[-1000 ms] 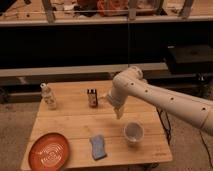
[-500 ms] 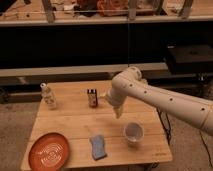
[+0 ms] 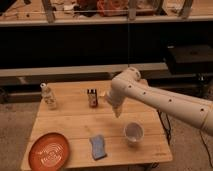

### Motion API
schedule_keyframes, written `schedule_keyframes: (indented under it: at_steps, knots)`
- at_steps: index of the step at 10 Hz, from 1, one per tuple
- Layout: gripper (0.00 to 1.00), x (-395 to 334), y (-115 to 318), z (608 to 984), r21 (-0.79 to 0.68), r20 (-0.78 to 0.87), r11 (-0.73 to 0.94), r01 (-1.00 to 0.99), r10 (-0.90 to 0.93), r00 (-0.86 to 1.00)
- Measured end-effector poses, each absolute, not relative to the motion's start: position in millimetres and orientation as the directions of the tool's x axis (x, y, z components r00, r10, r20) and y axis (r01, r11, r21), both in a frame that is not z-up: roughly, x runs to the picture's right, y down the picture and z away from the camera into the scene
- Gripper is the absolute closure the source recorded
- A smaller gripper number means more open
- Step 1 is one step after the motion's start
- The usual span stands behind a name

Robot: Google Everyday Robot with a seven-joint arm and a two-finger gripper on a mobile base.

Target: Knock the eraser over

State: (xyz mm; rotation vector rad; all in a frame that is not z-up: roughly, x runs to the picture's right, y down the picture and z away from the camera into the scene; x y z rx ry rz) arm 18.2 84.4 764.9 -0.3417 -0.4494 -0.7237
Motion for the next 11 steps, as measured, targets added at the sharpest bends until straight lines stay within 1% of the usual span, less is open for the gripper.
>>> schedule_keyframes:
  at_steps: [11]
  knots:
    - [0.20, 6.4, 74.9, 776.6, -0.073, 0.474, 0.690, 0.720, -0.611, 0.634]
